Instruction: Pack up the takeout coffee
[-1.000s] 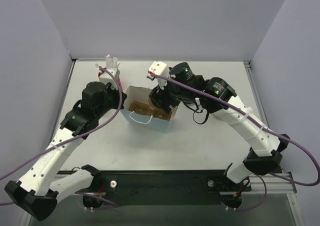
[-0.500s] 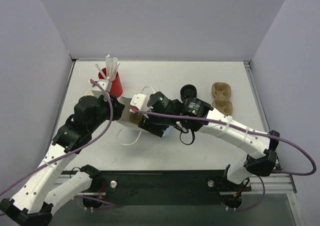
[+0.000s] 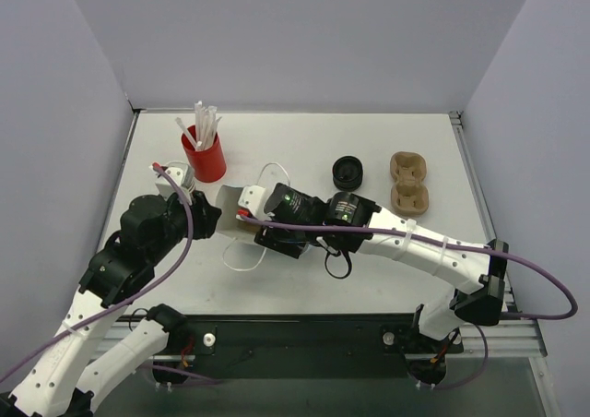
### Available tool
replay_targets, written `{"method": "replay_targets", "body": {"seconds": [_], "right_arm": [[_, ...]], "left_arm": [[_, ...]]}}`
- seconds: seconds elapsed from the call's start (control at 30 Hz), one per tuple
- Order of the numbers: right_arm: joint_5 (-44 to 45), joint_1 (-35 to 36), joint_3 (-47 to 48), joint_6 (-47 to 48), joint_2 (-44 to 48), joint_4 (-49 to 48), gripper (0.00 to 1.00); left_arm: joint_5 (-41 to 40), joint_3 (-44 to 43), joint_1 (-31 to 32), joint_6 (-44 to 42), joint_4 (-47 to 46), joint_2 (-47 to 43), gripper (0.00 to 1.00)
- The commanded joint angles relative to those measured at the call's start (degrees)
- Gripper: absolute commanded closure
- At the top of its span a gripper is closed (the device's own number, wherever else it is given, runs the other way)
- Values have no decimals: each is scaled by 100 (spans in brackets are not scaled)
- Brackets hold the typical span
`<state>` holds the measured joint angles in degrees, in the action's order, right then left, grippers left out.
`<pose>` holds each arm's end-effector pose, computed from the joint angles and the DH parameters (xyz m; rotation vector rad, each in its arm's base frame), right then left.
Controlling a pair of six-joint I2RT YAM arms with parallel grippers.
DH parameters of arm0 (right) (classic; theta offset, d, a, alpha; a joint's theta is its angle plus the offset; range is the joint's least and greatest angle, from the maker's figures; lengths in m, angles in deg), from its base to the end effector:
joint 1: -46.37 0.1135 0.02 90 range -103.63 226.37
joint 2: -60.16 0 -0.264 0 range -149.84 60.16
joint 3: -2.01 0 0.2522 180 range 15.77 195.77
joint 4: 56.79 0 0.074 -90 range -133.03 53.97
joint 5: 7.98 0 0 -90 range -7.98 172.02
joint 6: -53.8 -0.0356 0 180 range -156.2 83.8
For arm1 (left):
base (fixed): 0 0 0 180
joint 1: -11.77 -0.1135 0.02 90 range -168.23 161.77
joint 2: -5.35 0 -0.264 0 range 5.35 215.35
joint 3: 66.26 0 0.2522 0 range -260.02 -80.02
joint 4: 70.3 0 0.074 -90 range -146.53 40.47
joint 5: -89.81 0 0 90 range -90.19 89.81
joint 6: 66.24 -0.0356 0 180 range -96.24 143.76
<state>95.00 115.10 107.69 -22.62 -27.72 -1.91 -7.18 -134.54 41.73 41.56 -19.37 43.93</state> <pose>0.1297 0.3112 0.3889 -1.3602 1.7464 0.2863 0.1188 -0.0635 0.3635 0.1262 1.9592 -0.4339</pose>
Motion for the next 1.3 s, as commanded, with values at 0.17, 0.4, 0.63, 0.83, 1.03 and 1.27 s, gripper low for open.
{"method": "replay_targets", "body": {"seconds": [0.17,0.4,0.63,0.83,1.03,1.27], "right_arm": [[540,79,-315,-84,192,45,60],[724,211,-350,-198,166,45,60],[839,316,-455,-198,95,27,60],[900,378,-701,-277,174,-43,61],[1049,378,-790,-181,157,-236,61],[813,176,-983,285,174,-807,61]], "left_arm": [[329,99,28,153,159,-176,47],[566,222,28,276,300,-387,47],[470,302,28,356,203,-423,47],[522,363,28,312,142,-273,48],[637,565,28,434,-121,-308,80],[891,750,28,242,-517,-326,100]]}}
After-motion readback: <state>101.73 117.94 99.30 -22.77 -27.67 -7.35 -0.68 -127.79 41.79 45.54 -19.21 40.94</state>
